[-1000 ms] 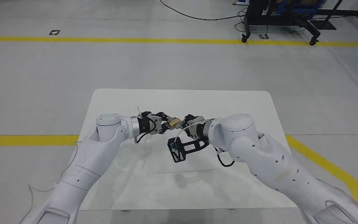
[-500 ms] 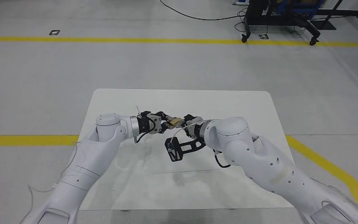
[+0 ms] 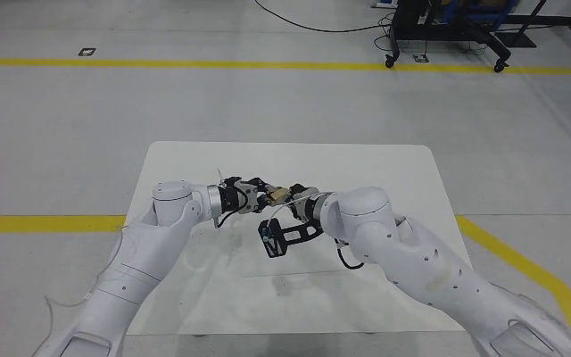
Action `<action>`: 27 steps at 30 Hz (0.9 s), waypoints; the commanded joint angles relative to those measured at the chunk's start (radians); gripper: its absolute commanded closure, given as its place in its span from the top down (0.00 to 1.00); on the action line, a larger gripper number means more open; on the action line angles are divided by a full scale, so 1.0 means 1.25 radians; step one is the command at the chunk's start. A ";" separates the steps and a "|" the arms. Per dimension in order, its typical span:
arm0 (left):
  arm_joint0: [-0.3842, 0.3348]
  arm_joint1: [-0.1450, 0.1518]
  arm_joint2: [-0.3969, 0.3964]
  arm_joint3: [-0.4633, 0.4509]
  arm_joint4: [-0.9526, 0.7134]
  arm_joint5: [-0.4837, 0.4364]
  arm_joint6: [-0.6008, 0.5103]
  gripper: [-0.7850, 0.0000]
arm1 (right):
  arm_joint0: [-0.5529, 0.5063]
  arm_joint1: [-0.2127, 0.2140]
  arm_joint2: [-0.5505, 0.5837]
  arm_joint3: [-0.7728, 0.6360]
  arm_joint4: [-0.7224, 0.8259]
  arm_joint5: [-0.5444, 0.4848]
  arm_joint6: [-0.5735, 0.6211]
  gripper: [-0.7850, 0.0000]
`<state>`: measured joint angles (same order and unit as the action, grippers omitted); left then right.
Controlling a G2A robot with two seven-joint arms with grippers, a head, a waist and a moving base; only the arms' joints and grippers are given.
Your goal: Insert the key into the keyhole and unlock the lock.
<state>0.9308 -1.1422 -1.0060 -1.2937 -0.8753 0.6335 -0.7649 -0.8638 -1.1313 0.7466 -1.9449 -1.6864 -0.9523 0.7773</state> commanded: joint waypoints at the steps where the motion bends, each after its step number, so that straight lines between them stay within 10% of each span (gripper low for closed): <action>1: 0.000 0.000 -0.001 -0.001 0.000 -0.001 -0.001 0.00 | 0.001 0.000 0.009 0.004 0.011 -0.002 -0.008 0.34; 2: 0.001 0.000 -0.003 -0.001 0.000 -0.001 -0.001 0.00 | 0.002 0.000 0.013 0.005 0.015 -0.006 -0.010 1.00; 23: 0.015 0.002 -0.018 -0.002 0.009 -0.029 0.008 0.00 | -0.015 0.008 0.082 -0.005 0.092 -0.016 -0.071 1.00; 24: 0.016 0.002 -0.018 -0.002 0.009 -0.038 0.006 0.00 | -0.015 0.008 0.082 -0.005 0.092 -0.016 -0.071 0.45; 26: 0.017 0.002 -0.021 -0.002 0.012 -0.059 0.006 0.00 | -0.037 0.009 0.106 0.024 0.154 0.013 -0.133 0.00; 27: 0.019 0.002 -0.024 -0.002 0.014 -0.070 0.007 0.00 | -0.046 0.011 0.127 0.042 0.191 0.019 -0.164 0.00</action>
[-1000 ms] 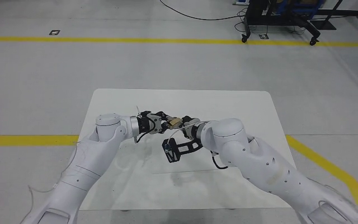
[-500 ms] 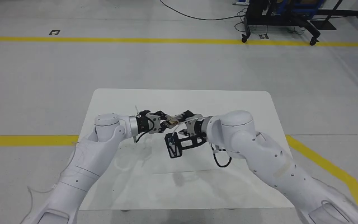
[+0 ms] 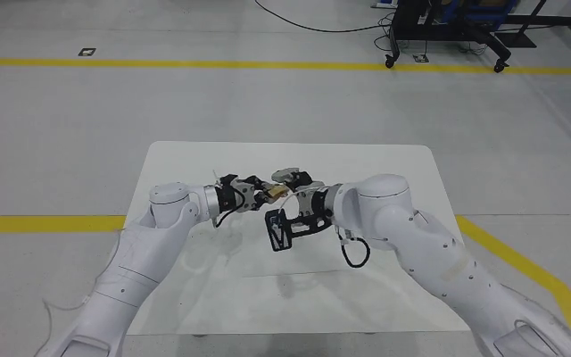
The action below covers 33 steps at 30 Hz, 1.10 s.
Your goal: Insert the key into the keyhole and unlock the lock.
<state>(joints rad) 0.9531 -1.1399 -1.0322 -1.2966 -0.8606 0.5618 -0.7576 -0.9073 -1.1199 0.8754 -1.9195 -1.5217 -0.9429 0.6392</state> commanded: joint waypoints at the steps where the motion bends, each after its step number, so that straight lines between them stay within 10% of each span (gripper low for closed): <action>1: 0.003 0.001 -0.006 -0.001 0.006 -0.025 0.003 0.00 | -0.022 0.005 0.049 0.043 0.113 0.011 -0.091 0.00; 14: 0.033 0.004 -0.022 -0.056 0.096 -0.184 0.017 0.00 | -0.079 0.055 0.109 0.233 0.724 -0.056 -0.155 0.00; 33: 0.061 0.010 -0.038 -0.113 0.141 -0.201 -0.020 0.00 | -0.011 0.056 0.035 0.380 0.688 -0.056 -0.256 0.00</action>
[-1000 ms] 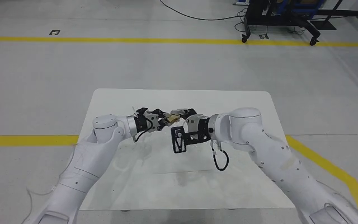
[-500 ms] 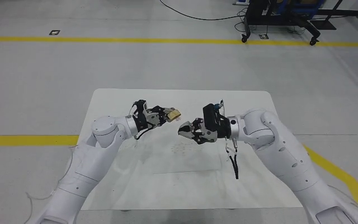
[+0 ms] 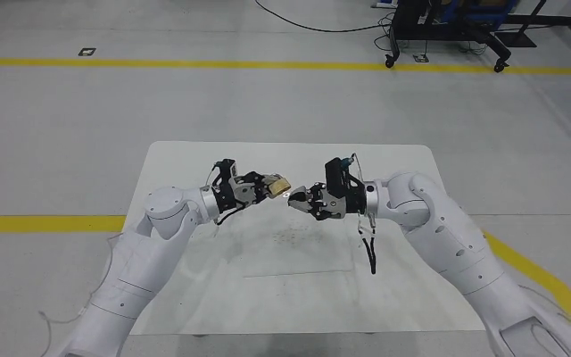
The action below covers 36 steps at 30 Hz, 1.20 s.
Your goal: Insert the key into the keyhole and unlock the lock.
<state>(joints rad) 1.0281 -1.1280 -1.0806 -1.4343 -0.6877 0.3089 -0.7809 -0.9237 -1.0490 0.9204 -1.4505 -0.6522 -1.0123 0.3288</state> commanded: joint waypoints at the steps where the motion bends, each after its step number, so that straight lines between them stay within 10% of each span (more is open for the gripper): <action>1: 0.002 0.000 0.001 -0.005 0.004 0.001 0.000 0.00 | 0.003 -0.002 -0.002 0.010 -0.012 0.000 -0.018 0.00; 11: 0.012 -0.001 -0.007 -0.014 0.008 -0.010 0.022 0.00 | 0.025 -0.015 -0.012 0.038 -0.052 0.012 -0.074 0.00; 14: 0.023 -0.002 -0.021 -0.010 -0.004 -0.026 0.046 0.00 | 0.019 -0.012 0.002 0.016 -0.058 0.000 -0.096 1.00; 28: 0.041 -0.014 -0.032 0.027 -0.037 -0.046 0.162 0.00 | 0.016 -0.010 0.010 -0.026 -0.118 0.040 -0.085 1.00; 30: 0.043 -0.015 -0.033 0.026 -0.040 -0.050 0.173 0.00 | 0.006 -0.012 0.007 -0.067 -0.203 0.082 -0.097 0.52; 36: 0.049 -0.019 -0.033 0.012 -0.035 -0.053 0.191 0.00 | -0.021 -0.021 -0.023 -0.104 -0.406 0.188 -0.164 0.34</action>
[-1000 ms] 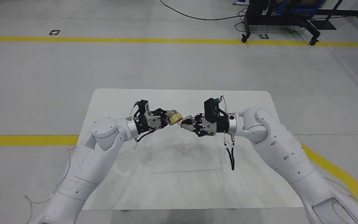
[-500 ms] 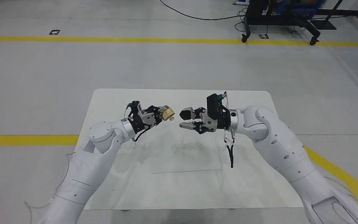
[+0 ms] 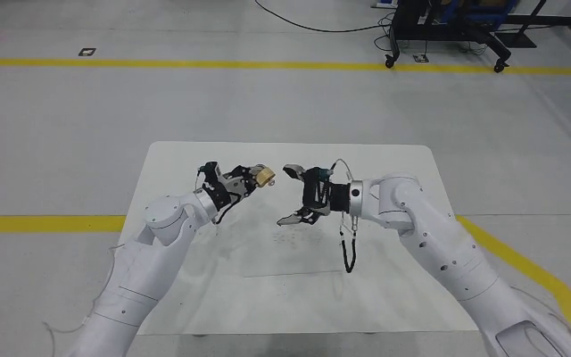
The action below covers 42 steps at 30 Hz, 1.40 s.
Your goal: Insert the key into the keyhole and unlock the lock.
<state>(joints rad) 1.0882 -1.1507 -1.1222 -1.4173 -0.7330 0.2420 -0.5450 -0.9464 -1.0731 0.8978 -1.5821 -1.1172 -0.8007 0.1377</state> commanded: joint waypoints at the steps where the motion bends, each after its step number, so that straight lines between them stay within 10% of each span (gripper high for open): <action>1: 0.001 -0.001 0.001 -0.002 0.001 0.002 0.003 0.00 | -0.004 -0.003 -0.010 0.002 -0.058 0.033 -0.020 0.33; 10: 0.001 -0.004 -0.003 0.000 0.010 0.010 -0.003 0.00 | -0.058 -0.001 -0.021 -0.072 -0.363 0.221 -0.126 0.24; 32: -0.009 -0.012 0.009 0.005 0.040 0.030 -0.021 0.00 | -0.048 -0.018 -0.049 -0.086 -0.492 0.223 -0.059 0.29; 42: -0.005 -0.012 -0.001 0.003 0.047 0.029 -0.032 0.00 | -0.044 -0.028 -0.049 -0.075 -0.503 0.240 -0.037 0.00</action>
<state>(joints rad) 1.0817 -1.1659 -1.1232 -1.4128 -0.6753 0.2782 -0.5847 -1.0003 -1.1071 0.8360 -1.6773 -1.7471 -0.5022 0.0893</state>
